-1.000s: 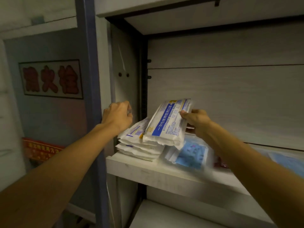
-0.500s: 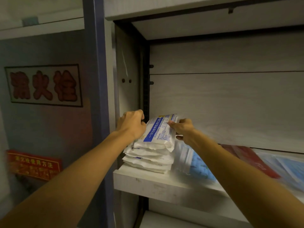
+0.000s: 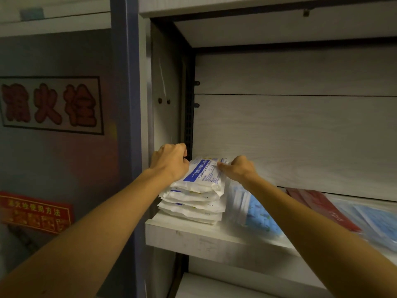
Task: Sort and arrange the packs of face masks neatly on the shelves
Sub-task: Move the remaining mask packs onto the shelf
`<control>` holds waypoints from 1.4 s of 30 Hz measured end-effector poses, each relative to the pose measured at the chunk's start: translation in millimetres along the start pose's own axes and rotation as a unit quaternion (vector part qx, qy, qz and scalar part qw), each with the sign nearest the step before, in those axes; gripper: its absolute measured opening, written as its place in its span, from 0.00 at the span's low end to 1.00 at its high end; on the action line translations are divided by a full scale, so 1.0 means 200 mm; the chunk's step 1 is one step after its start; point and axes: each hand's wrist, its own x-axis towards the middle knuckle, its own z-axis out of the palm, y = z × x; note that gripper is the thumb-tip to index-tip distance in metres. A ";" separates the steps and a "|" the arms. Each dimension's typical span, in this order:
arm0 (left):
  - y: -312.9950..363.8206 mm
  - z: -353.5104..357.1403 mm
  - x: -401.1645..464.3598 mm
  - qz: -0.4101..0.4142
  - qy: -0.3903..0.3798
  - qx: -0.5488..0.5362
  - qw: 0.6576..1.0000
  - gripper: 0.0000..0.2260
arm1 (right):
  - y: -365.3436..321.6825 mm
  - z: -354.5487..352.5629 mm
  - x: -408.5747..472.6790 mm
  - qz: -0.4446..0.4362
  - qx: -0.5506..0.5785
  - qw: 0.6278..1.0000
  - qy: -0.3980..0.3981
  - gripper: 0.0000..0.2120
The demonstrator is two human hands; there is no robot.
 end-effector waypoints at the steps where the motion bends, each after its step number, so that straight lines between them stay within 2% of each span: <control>1: 0.00 0.00 0.00 0.000 0.000 0.001 1.000 0.10 | 0.01 -0.01 0.00 0.001 -0.020 1.000 -0.002 0.23; 9: 0.00 0.01 -0.01 0.000 -0.009 0.005 1.000 0.09 | 0.08 -0.06 -0.01 -0.024 -0.118 0.993 -0.006 0.23; 13: 0.01 0.01 -0.01 0.021 -0.007 0.012 1.000 0.10 | 0.10 -0.12 -0.08 -0.072 -0.176 0.980 0.048 0.24; 20: 0.16 0.05 0.00 0.081 0.011 0.014 0.997 0.09 | 0.16 -0.29 -0.26 -0.162 -0.293 0.934 0.123 0.22; 24: 0.31 0.10 -0.02 0.139 0.015 0.010 0.990 0.10 | 0.24 -0.40 -0.37 -0.170 -0.325 0.919 0.145 0.21; 33: 0.71 0.13 -0.22 0.265 0.023 0.037 0.963 0.13 | 0.50 -0.73 -0.60 -0.139 -0.344 0.915 0.161 0.22; 42: 1.35 0.16 -0.50 0.304 0.019 0.031 0.952 0.13 | 0.91 -1.31 -1.00 -0.108 -0.365 0.910 0.164 0.21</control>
